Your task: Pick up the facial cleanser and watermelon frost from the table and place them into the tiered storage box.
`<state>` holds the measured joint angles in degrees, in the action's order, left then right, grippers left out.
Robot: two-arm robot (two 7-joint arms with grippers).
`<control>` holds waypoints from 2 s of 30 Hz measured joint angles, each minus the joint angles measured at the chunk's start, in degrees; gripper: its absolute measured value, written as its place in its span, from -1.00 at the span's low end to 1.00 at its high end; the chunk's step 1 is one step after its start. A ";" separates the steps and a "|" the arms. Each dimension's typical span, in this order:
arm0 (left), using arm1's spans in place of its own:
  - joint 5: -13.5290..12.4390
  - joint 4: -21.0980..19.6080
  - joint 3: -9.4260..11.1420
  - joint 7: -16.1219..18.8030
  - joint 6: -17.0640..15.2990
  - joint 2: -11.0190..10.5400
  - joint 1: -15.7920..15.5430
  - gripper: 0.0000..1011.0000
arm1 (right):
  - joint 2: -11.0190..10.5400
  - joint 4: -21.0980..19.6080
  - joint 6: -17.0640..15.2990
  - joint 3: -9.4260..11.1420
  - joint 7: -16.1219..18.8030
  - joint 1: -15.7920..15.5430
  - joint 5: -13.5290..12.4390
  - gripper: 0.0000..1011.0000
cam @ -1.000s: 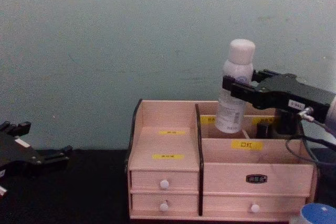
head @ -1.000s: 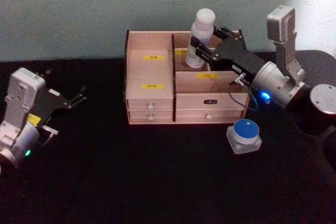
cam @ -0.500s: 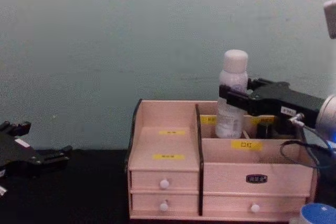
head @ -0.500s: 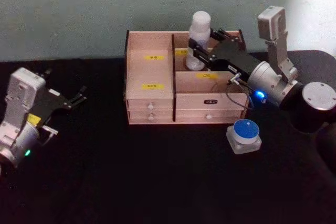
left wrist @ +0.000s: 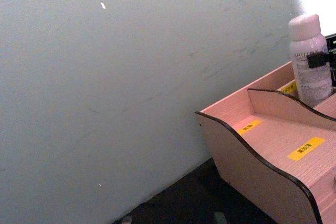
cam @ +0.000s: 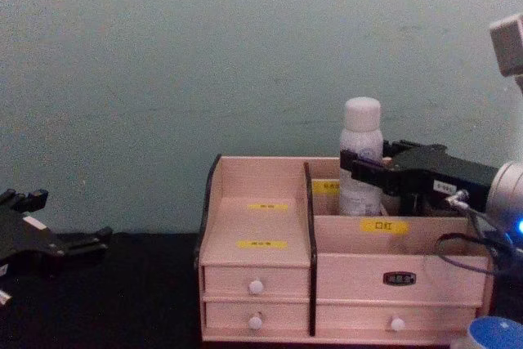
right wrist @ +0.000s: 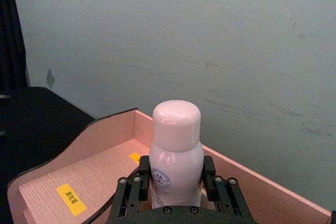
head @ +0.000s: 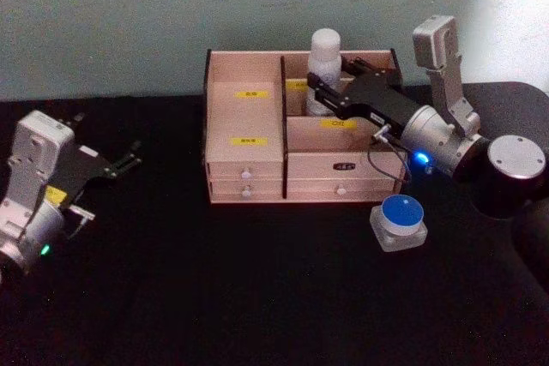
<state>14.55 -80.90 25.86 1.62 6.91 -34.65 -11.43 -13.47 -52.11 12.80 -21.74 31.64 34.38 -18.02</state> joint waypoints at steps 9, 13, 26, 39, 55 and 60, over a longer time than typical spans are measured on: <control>0.00 0.00 0.00 0.00 0.00 0.00 0.00 0.98 | 0.26 1.17 -1.20 0.04 -0.29 0.31 0.81 0.17; 0.00 0.00 0.00 0.00 0.00 0.00 0.00 0.98 | 0.27 1.39 -1.72 0.07 -0.38 0.32 1.03 0.17; 0.00 0.00 0.00 0.00 0.00 0.00 0.00 0.98 | 0.25 1.37 -2.60 0.24 -1.07 0.08 1.77 0.17; 0.00 0.00 0.00 0.00 0.00 0.00 0.00 0.98 | 0.21 1.35 -2.61 0.24 -1.08 0.07 1.78 0.17; 0.00 0.00 0.00 0.00 0.00 0.00 0.00 0.98 | 0.21 1.35 -2.56 0.23 -1.11 0.07 1.78 0.87; 0.00 0.00 0.00 0.00 0.00 0.00 0.00 0.98 | 0.21 1.35 -2.56 0.23 -1.10 0.07 1.78 0.98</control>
<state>14.55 -80.90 25.86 1.62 6.91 -34.65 -11.43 -13.25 -50.76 10.24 -21.51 30.54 34.45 -16.25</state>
